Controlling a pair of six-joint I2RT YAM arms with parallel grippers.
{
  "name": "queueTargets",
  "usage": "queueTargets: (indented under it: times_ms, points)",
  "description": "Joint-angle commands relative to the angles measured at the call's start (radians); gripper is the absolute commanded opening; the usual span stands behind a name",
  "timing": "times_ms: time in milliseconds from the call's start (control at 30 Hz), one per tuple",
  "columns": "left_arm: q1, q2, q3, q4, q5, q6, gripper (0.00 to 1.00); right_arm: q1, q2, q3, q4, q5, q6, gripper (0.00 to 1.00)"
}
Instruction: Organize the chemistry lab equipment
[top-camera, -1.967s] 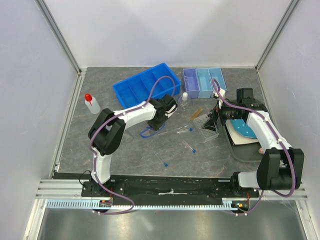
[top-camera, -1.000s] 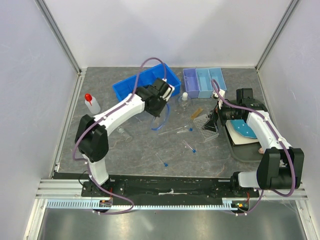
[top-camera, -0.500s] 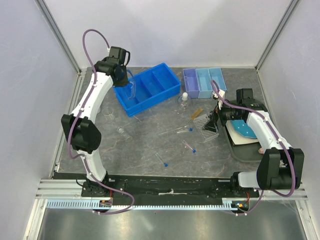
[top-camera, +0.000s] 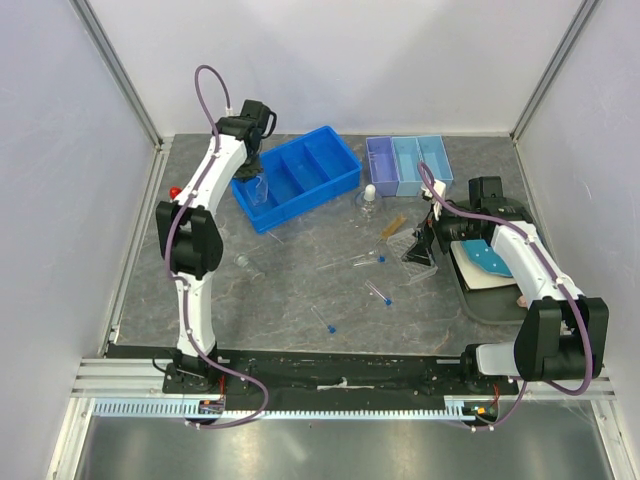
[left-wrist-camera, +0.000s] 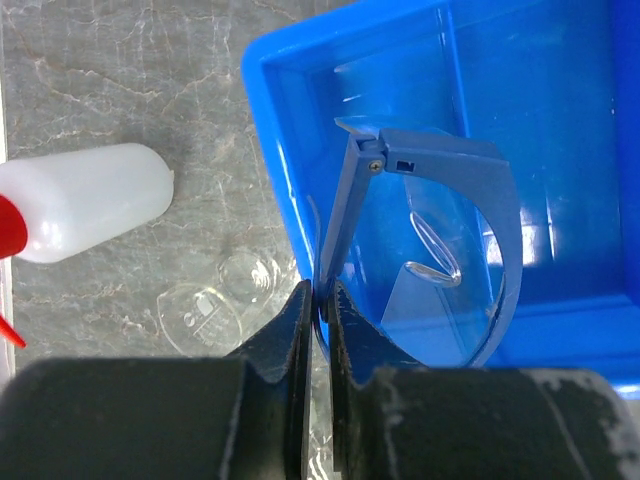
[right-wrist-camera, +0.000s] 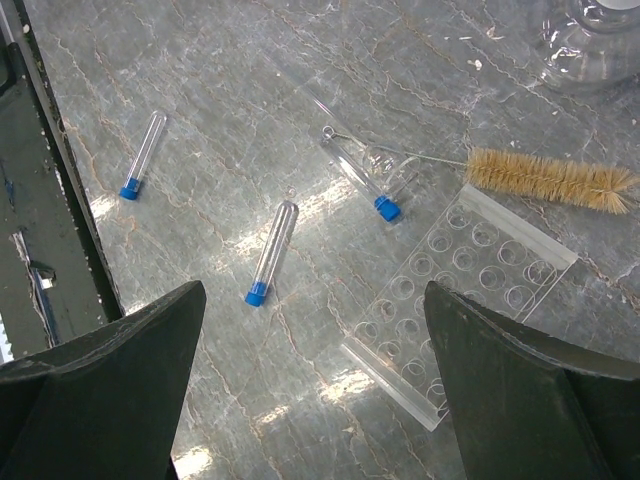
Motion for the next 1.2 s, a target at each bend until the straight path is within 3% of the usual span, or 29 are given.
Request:
queueTargets:
  times_ms: [0,367,467,700,1067,1167]
  points:
    - [0.008,0.05,0.093,0.007,-0.035,-0.041,0.02,0.003,-0.024,0.042,0.006,-0.027,-0.033,0.98]
    - [0.026,0.132,0.114,0.035,0.014,-0.057,0.03,0.005,-0.023,0.042,0.003,-0.025,-0.038,0.98]
    - [0.034,0.147,0.113,0.038,0.03,-0.066,0.1,0.008,-0.021,0.044,0.001,-0.025,-0.038,0.98]
    - [0.046,0.133,0.072,0.053,0.05,-0.083,0.39,0.008,-0.018,0.044,-0.002,-0.024,-0.039,0.98]
    - [0.049,-0.039,0.061,0.071,0.115,-0.06,0.52,0.008,-0.023,0.041,-0.015,-0.028,-0.064,0.98]
    - [0.057,-0.158,-0.006,0.096,0.226,-0.026,0.55,0.006,-0.039,0.029,-0.02,-0.039,-0.096,0.98]
